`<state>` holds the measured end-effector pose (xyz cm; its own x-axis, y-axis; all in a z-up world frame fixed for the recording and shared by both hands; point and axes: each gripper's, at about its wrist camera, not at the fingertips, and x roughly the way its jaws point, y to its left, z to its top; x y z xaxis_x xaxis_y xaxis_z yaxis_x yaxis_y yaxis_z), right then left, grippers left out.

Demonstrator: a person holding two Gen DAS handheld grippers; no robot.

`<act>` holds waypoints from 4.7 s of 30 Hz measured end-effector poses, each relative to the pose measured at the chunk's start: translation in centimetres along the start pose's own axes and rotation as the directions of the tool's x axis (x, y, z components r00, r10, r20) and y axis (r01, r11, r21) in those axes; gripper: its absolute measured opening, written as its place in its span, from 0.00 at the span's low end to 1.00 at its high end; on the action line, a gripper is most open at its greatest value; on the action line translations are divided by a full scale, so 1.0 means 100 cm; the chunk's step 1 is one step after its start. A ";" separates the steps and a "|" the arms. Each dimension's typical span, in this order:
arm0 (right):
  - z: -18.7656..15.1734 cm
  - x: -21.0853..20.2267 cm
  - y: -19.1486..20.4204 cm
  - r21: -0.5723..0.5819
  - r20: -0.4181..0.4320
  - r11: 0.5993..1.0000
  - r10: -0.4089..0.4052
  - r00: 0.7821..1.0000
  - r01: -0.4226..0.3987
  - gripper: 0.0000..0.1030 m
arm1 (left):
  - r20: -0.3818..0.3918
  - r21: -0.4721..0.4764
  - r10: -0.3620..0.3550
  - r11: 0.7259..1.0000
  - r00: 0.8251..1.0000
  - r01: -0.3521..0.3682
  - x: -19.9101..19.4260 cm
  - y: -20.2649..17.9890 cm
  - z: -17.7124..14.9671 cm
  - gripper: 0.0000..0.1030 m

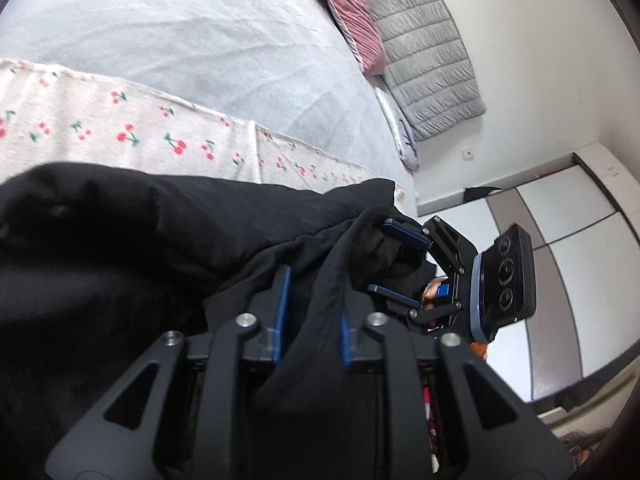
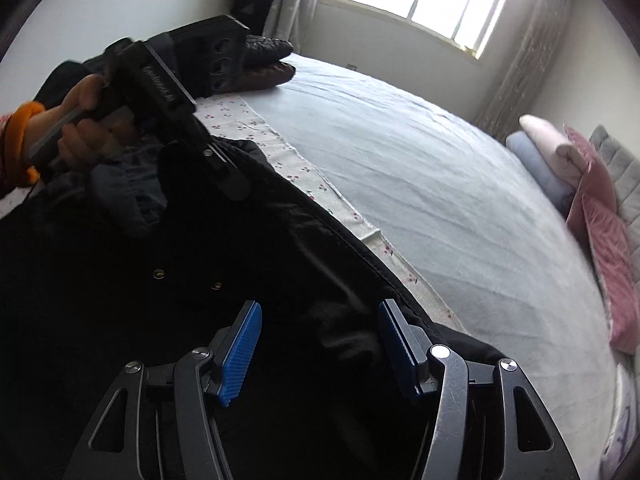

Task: Fold large clothes

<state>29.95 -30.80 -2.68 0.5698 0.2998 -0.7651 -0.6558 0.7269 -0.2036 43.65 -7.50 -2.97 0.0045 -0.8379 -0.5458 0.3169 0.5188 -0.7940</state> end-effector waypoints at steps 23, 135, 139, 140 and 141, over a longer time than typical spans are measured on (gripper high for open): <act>0.008 0.005 -0.040 0.218 0.018 0.976 0.020 1.000 -0.023 0.10 | 0.332 0.581 0.536 0.532 0.776 -0.616 0.011 -0.079 -0.047 0.60; 0.031 0.102 -0.139 0.586 -0.146 0.733 -0.326 0.934 0.347 0.16 | 0.245 0.220 0.679 0.657 0.693 -0.721 0.071 -0.030 0.052 0.24; 0.014 0.082 -0.157 0.701 -0.117 0.622 -0.382 0.917 0.349 0.16 | 0.548 -0.004 0.666 0.606 0.506 -0.795 0.039 -0.069 0.063 0.19; 0.016 0.086 -0.155 0.691 -0.118 0.639 -0.362 0.925 0.338 0.16 | 0.585 -0.060 0.678 0.583 0.444 -0.810 0.037 -0.071 0.068 0.22; 0.018 0.089 -0.155 0.685 -0.116 0.658 -0.324 0.939 0.312 0.17 | 0.570 -0.107 0.708 0.567 0.417 -0.817 0.039 -0.066 0.075 0.25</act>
<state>46.12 -38.33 -5.28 0.6905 -0.0257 -0.7229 0.0853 0.9953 0.0461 48.66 -15.50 2.18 0.7667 -0.0788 -0.6372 0.0749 0.9966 -0.0331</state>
